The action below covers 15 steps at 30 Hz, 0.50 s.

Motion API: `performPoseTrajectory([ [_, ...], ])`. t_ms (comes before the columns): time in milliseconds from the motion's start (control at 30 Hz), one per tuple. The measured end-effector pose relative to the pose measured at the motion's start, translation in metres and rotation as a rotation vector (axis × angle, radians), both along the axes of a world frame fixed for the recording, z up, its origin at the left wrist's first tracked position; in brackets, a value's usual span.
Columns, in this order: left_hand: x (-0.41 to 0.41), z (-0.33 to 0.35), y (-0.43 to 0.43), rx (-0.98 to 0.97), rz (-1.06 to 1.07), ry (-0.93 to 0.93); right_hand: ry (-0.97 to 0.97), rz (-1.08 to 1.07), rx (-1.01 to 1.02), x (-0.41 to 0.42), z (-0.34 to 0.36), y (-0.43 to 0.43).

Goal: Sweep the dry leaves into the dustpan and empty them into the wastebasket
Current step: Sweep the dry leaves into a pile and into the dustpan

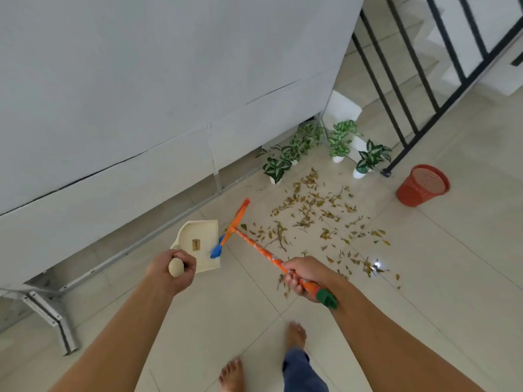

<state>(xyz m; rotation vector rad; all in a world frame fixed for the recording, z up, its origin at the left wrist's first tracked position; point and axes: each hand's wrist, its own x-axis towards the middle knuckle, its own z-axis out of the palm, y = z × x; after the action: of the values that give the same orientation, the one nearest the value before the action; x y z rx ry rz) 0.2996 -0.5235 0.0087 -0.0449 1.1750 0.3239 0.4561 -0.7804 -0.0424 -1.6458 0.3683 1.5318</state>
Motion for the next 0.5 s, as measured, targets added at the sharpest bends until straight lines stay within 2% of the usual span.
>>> performPoseTrajectory([
  [67, 0.01, -0.01, -0.01, -0.022, -0.003, -0.046, 0.036, -0.03, 0.033, 0.031, -0.005, 0.013],
  [200, 0.049, -0.003, -0.008, 0.052, 0.05, 0.057, 0.056, -0.065, 0.1, 0.097, -0.014, 0.041],
  [500, 0.156, -0.017, -0.019, 0.049, 0.075, 0.072, 0.219, -0.072, 0.175, 0.23, -0.051, 0.094],
])
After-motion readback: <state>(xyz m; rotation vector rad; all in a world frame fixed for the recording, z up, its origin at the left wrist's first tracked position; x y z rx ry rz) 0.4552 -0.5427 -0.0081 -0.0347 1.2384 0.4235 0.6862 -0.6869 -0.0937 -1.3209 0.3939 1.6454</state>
